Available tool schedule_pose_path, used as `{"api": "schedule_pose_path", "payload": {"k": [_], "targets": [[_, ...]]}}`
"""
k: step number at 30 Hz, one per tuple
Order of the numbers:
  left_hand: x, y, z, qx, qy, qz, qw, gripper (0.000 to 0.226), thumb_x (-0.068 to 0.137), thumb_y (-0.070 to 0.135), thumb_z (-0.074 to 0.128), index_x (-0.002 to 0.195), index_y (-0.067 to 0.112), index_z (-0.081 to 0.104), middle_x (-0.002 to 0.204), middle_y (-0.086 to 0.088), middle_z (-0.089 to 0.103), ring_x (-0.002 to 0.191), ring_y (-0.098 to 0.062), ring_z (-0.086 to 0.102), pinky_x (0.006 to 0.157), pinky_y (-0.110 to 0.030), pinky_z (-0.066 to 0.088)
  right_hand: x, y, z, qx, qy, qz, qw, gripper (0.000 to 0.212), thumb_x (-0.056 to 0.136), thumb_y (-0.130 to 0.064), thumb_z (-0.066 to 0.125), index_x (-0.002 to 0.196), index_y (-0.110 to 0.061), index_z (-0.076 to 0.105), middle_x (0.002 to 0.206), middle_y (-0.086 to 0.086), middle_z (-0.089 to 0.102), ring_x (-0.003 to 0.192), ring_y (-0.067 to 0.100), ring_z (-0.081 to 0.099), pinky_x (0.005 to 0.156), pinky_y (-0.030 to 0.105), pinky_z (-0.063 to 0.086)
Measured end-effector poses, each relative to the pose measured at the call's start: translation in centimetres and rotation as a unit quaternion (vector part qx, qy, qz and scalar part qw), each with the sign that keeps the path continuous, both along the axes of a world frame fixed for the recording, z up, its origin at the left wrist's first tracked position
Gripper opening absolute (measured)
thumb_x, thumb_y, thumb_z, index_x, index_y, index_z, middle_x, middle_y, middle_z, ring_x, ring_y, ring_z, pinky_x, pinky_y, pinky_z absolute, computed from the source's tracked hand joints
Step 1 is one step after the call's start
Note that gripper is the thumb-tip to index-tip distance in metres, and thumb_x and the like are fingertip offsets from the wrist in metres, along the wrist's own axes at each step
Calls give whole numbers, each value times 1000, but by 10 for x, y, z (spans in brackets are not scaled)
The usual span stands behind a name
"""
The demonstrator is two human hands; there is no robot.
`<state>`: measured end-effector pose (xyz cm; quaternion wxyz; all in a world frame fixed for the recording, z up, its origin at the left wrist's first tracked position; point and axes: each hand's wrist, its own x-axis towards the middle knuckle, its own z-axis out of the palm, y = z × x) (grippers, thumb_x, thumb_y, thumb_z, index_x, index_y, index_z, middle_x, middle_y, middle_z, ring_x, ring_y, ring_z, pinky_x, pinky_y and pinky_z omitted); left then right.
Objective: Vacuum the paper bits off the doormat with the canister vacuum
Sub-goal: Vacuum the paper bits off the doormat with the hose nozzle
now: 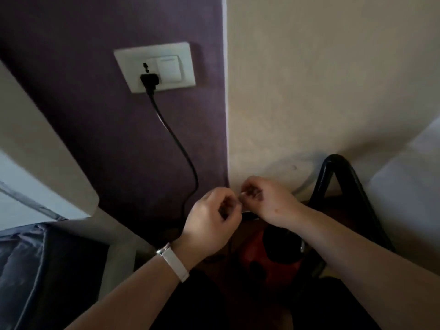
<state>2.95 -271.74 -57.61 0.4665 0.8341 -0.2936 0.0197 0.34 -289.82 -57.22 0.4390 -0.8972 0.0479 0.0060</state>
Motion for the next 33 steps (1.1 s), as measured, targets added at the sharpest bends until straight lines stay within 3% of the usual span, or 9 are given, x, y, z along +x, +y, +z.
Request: {"api": "schedule_pose_path", "payload": {"k": [4, 8, 12, 17, 20, 23, 25, 29, 33], "targets": [[1, -29, -57, 98, 118, -102, 983, 15, 86, 18, 71, 100, 21, 63, 93, 9, 59, 80, 5, 56, 70, -8, 43, -38, -44, -34, -123, 125, -27, 984, 23, 95, -38, 62, 113, -24, 60, 96, -14, 55, 88, 5, 57, 71, 24, 48], [6, -58, -106, 186, 155, -167, 956, 26, 90, 31, 68, 113, 22, 60, 107, 7, 57, 99, -7, 57, 86, -27, 49, -85, -69, -66, -135, 218, -101, 961, 40, 94, -45, 60, 131, -29, 53, 129, -9, 49, 111, 14, 56, 90, 30, 50], [-10, -106, -150, 263, 173, -247, 916, 49, 90, 42, 67, 131, 20, 51, 122, 5, 53, 114, -16, 55, 94, -34, 49, -139, -86, -96, -153, 288, -153, 933, 50, 94, -51, 57, 138, -32, 44, 139, -10, 40, 117, 15, 49, 85, 30, 45], [-28, -152, -180, 298, 186, -200, 915, 57, 91, 41, 65, 137, 16, 44, 135, -7, 45, 120, -29, 52, 100, -43, 48, -185, -91, -119, -166, 329, -166, 915, 56, 97, -50, 52, 145, -26, 38, 141, -5, 37, 121, 19, 47, 82, 30, 41], [-29, -164, -194, 315, 216, -190, 904, 52, 93, 37, 62, 136, 14, 42, 132, -8, 48, 115, -32, 55, 92, -43, 51, -199, -90, -126, -150, 321, -197, 914, 55, 96, -49, 54, 144, -26, 39, 136, -4, 40, 106, 16, 48, 77, 30, 41], [-29, -168, -208, 324, 253, -197, 890, 40, 99, 35, 54, 130, 11, 42, 122, -12, 57, 110, -36, 58, 79, -37, 45, -211, -83, -136, -139, 312, -221, 914, 53, 95, -48, 55, 142, -27, 40, 136, -6, 40, 108, 17, 52, 77, 32, 48], [-31, -171, -216, 308, 244, -172, 903, 32, 101, 35, 51, 121, 11, 45, 114, -13, 60, 107, -37, 59, 78, -36, 43, -216, -80, -144, -128, 309, -228, 914, 53, 95, -48, 55, 142, -26, 40, 135, -8, 40, 103, 16, 55, 77, 34, 52], [-37, -172, -231, 271, 188, -141, 934, 24, 100, 35, 52, 102, 12, 46, 88, -6, 56, 90, -37, 61, 71, -37, 44, -229, -83, -171, -141, 320, -228, 908, 45, 94, -46, 55, 134, -28, 44, 128, -7, 43, 99, 18, 55, 68, 33, 45], [-37, -173, -236, 284, 143, -136, 938, 25, 99, 35, 53, 103, 11, 46, 92, -10, 58, 93, -38, 60, 73, -34, 40, -249, -97, -213, -209, 341, -194, 896, 44, 91, -46, 56, 129, -26, 47, 125, 0, 48, 108, 25, 56, 83, 40, 49]]}}
